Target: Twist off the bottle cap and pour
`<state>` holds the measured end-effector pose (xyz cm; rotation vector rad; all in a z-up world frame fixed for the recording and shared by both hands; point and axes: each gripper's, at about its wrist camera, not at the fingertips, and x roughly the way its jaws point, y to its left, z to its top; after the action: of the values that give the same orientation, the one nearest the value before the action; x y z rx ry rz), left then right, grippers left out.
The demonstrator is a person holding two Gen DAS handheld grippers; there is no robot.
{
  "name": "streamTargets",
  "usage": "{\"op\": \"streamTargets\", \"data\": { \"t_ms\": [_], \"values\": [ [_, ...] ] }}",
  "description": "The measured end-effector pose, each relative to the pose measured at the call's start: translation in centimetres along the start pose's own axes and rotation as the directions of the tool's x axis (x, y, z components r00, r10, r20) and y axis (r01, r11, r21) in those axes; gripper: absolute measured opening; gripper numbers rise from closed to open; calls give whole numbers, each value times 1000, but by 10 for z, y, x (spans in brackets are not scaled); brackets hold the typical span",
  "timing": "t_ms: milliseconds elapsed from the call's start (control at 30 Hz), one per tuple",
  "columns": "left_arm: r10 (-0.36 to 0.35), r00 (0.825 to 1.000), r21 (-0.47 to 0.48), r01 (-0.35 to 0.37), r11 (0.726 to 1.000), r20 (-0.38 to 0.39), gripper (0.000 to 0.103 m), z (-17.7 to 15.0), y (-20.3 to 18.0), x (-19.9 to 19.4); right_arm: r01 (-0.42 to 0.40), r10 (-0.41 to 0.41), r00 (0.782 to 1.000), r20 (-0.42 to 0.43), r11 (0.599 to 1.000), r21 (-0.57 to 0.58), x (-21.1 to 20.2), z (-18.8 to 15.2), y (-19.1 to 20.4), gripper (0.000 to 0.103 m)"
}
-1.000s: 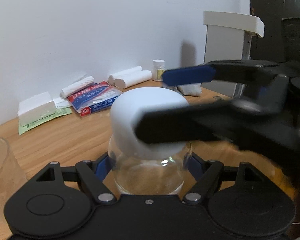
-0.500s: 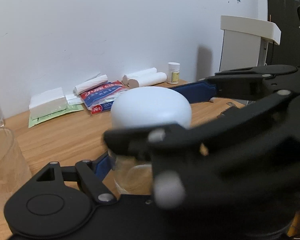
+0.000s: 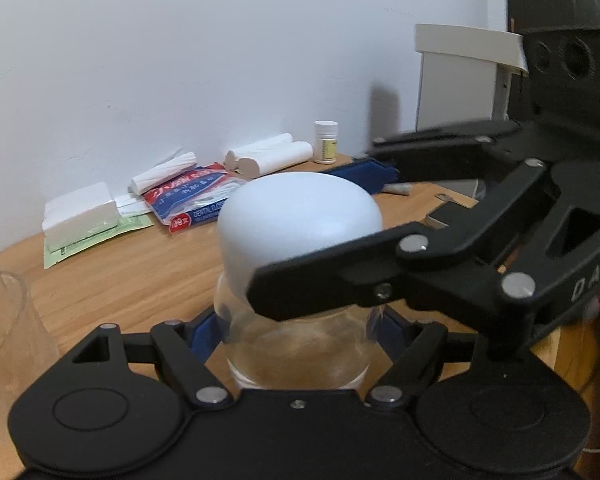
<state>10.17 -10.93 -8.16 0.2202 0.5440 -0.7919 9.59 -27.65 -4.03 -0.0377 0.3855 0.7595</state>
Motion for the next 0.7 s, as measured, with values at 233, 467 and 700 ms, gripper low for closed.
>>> {"op": "streamTargets", "data": {
  "t_ms": [233, 467, 700],
  "values": [
    [-106, 994, 69, 108, 992, -31, 79, 3, 11, 0, -203, 195, 978, -67, 970, -137, 5, 8, -21, 69],
    [-108, 993, 81, 112, 990, -48, 79, 4, 11, 2, -305, 290, 951, -108, 935, -181, 8, 12, -31, 69],
    [-49, 998, 36, 50, 998, -37, 79, 4, 6, 3, -129, 127, 992, -20, 974, -189, 2, 3, -12, 96]
  ]
}}
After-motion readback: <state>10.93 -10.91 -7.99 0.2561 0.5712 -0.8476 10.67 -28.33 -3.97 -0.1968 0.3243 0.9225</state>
